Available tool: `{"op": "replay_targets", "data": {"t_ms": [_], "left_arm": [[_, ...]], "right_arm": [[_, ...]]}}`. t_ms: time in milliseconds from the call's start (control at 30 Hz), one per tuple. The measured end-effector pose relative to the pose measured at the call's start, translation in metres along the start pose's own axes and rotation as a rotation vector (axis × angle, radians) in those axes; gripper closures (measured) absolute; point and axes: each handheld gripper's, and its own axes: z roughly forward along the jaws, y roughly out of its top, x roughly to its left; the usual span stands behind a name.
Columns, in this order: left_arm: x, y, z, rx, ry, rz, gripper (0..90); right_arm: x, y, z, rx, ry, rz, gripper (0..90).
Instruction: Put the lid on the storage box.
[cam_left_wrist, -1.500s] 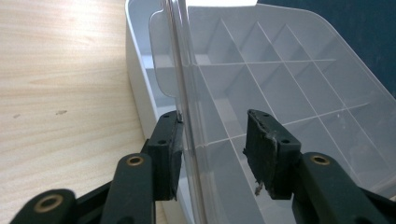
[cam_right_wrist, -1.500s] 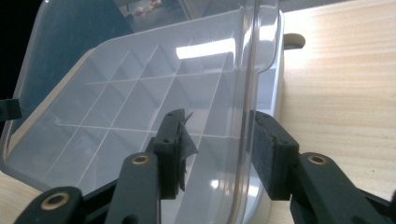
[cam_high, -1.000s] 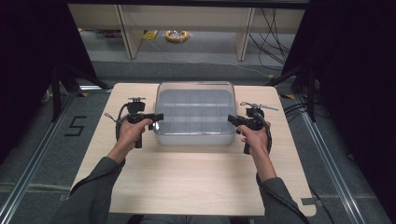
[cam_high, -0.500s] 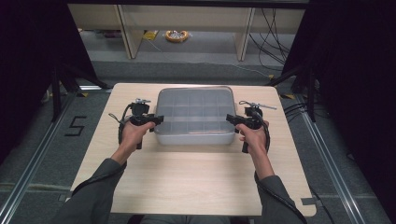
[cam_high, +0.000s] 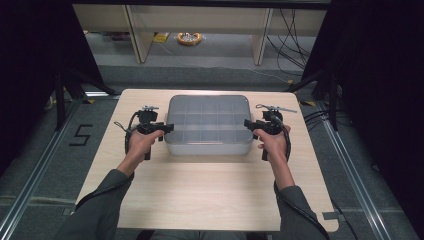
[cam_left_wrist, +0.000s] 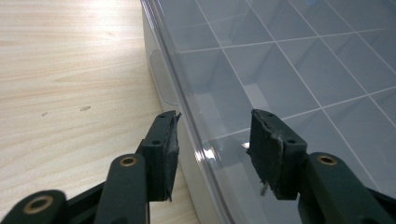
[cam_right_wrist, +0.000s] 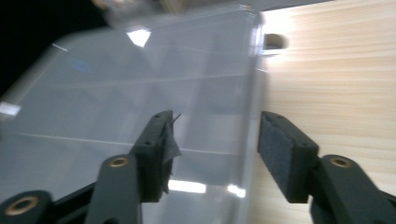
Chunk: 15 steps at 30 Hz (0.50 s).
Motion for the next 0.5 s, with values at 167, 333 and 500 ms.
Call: {"op": "replay_targets", "data": {"t_ms": [167,333,500], "left_arm": [[0.0,-0.001,-0.004,-0.004,-0.008,-0.01,51.8],[-0.001,0.001,-0.014,-0.026,-0.02,-0.012,49.3],[-0.001,-0.003,-0.027,-0.058,-0.049,-0.025,44.1]], "right_arm": [[-0.004,0.0,-0.008,-0.013,-0.002,-0.079,56.5],[-0.006,-0.002,-0.011,-0.012,-0.001,-0.092,57.0],[-0.006,-0.006,-0.017,-0.015,0.017,-0.078,56.3]]}}
